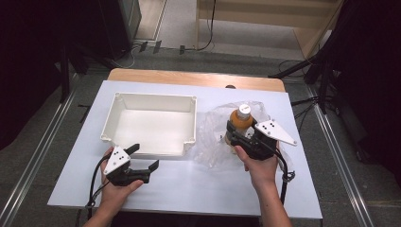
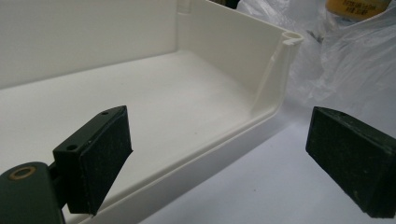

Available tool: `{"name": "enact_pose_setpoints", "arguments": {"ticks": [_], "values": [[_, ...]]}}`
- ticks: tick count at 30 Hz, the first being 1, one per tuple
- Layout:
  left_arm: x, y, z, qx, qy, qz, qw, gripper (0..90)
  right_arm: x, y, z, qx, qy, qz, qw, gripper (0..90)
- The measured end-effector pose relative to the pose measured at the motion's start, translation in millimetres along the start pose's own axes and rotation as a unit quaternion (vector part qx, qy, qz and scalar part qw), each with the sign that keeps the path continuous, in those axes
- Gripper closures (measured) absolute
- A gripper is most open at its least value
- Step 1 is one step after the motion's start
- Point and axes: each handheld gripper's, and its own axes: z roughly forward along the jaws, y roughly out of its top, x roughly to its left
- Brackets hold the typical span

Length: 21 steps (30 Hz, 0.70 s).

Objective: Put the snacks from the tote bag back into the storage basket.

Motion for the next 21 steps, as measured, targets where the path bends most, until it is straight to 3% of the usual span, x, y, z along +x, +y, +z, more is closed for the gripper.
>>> {"name": "enact_pose_setpoints", "arguments": {"ticks": [7,15,21], "values": [[12.1,-1.1,-3.5,-0.012,-0.004,-0.023,0.9996,5.9,11.1,1.5,13.6,-0.002,0.009,0.002,1.0,31.8],[9.2,-1.9,-2.3,-0.009,-0.027,-0.01,0.9996,2.0,22.0,4.7,26.9,0.001,0.013,0.003,0.9999,31.7],[12.9,-2.6,-5.2,-0.02,-0.037,-0.016,0.999,0.0,24.8,8.9,36.1,0.006,0.009,0.006,0.9999,31.7]]}}
